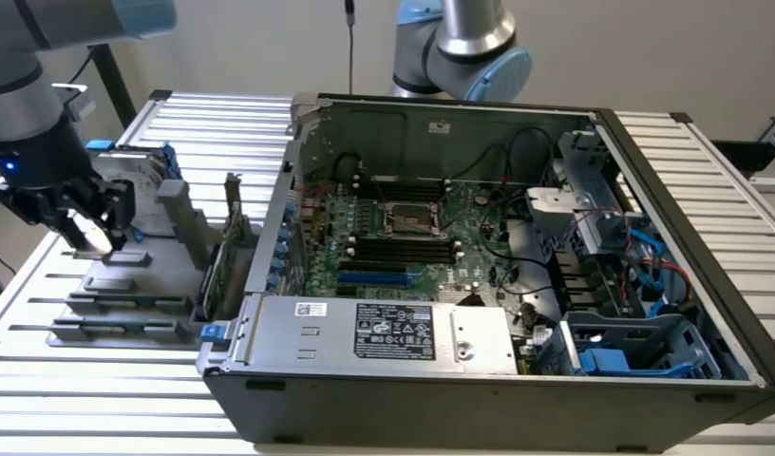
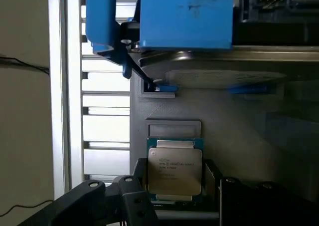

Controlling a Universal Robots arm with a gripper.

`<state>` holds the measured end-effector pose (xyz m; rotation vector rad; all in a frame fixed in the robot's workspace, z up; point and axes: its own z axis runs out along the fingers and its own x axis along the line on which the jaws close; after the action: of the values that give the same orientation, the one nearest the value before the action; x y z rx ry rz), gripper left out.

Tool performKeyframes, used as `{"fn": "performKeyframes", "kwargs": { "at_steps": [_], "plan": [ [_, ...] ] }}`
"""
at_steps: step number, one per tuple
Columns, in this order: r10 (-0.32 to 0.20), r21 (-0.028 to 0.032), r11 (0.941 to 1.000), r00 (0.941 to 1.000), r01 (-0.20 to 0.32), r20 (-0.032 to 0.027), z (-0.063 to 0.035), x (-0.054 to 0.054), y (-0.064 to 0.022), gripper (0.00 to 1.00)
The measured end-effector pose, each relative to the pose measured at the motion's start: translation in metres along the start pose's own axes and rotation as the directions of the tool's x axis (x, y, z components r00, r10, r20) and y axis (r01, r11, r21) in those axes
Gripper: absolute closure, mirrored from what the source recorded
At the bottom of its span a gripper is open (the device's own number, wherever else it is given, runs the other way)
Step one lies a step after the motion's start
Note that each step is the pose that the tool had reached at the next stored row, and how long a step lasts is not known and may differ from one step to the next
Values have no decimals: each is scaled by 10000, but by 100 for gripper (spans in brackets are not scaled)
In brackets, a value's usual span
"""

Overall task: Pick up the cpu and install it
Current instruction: 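Pick up the cpu and move it towards the insertion slot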

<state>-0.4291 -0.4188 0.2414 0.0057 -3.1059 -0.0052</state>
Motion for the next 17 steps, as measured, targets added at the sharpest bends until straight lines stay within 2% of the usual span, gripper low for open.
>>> {"fn": "performKeyframes", "kwargs": {
  "at_steps": [12,17],
  "plan": [
    [0,0,10000,10000,0,-8,-549,-84,1,45],
    [-9,-4,10000,10000,9,-39,-783,-248,1,45]
  ]
}}
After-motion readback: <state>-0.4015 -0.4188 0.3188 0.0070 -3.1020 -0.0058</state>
